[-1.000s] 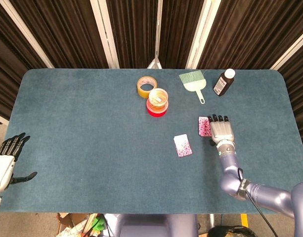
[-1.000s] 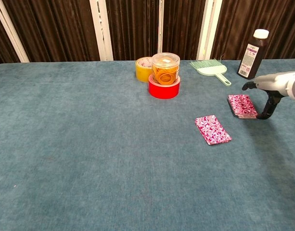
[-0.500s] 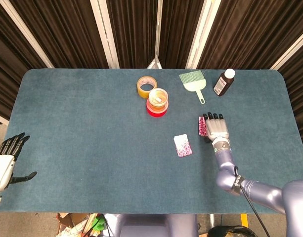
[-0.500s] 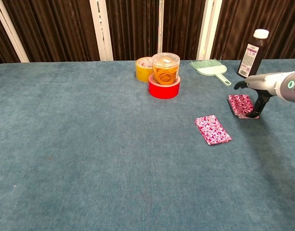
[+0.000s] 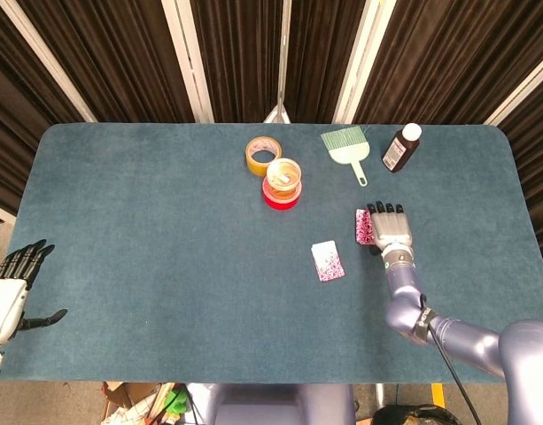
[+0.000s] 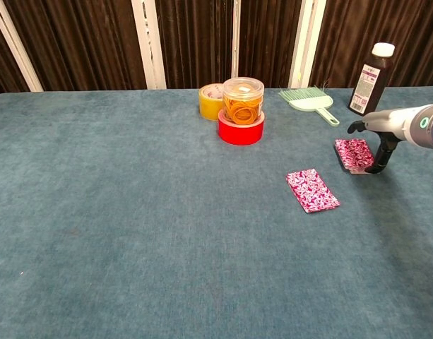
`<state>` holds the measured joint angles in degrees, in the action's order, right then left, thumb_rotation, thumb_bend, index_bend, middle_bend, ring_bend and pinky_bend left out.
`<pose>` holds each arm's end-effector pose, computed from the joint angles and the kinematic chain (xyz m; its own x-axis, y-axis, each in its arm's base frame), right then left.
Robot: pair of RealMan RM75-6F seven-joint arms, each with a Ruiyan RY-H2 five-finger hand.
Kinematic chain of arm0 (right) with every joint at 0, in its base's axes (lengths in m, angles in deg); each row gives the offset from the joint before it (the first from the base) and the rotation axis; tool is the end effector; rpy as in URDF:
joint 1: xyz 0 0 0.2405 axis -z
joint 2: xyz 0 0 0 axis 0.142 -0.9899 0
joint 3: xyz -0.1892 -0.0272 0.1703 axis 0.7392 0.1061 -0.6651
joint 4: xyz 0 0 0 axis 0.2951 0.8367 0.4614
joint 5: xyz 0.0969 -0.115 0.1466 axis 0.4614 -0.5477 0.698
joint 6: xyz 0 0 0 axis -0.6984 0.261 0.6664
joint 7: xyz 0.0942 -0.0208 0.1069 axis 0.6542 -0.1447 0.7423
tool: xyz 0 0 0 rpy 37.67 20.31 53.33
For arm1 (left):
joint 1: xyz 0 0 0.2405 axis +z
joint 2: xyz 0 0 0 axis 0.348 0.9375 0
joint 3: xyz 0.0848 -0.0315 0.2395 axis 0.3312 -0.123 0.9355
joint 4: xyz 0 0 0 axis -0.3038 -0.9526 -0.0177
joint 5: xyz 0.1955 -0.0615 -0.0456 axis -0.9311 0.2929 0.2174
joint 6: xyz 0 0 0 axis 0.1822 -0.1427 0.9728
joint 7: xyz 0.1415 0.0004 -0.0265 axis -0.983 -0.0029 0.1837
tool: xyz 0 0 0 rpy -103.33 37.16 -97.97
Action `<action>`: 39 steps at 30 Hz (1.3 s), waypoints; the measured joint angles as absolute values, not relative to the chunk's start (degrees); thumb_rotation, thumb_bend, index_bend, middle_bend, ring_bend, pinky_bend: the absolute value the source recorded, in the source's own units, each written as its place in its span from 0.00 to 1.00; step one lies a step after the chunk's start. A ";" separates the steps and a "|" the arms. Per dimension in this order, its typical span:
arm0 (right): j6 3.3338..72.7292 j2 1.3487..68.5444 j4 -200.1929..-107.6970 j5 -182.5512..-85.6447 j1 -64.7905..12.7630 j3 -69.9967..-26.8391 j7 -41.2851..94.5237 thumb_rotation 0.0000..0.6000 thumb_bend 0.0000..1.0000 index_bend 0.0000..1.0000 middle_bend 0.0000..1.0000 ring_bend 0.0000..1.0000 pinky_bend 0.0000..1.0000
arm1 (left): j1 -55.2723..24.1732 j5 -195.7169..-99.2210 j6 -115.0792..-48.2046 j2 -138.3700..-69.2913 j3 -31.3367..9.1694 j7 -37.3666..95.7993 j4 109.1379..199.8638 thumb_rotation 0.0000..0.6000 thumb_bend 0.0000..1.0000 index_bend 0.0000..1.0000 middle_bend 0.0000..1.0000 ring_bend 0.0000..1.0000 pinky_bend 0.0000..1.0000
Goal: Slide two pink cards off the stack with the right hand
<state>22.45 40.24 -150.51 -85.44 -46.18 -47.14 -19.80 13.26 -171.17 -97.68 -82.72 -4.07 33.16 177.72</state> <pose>-0.2151 -0.4125 0.0045 0.5224 -0.4695 0.7118 -0.7840 0.0639 0.6174 -0.3042 0.1853 0.1512 0.3174 0.1031 0.9427 0.9482 -0.0203 -0.3171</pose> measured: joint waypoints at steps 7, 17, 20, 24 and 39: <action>21.47 40.56 -149.34 -84.60 -46.50 -47.05 -19.86 1.00 0.35 0.00 0.00 0.00 0.00 | 13.14 -171.37 -97.35 -82.80 -3.82 32.76 177.82 1.00 0.00 0.00 0.00 0.00 0.04; 19.91 41.82 -146.88 -83.88 -46.84 -46.79 -19.61 1.00 0.35 0.00 0.00 0.00 0.00 | 13.11 -171.03 -97.27 -82.78 -3.95 32.84 177.78 1.00 0.00 0.00 0.00 0.00 0.04; 19.61 42.18 -146.13 -83.97 -46.91 -46.75 -19.43 1.00 0.35 0.02 0.00 0.00 0.00 | 13.06 -170.92 -97.16 -82.77 -3.97 32.90 177.75 1.00 0.00 0.00 0.00 0.00 0.04; 19.16 42.69 -144.99 -84.03 -46.91 -46.75 -19.07 1.00 0.35 0.04 0.00 0.00 0.00 | 13.04 -170.97 -97.08 -82.77 -3.91 32.90 177.77 1.00 0.00 0.00 0.00 0.00 0.04; 19.28 43.08 -144.21 -85.90 -46.35 -47.18 -17.22 1.00 0.35 0.46 0.05 0.00 0.00 | 13.03 -171.21 -97.20 -82.78 -3.83 32.87 177.85 1.00 0.00 0.00 0.00 0.00 0.04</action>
<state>19.28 43.08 -144.21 -85.90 -46.35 -47.18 -17.22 13.03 -171.21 -97.20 -82.78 -3.83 32.87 177.85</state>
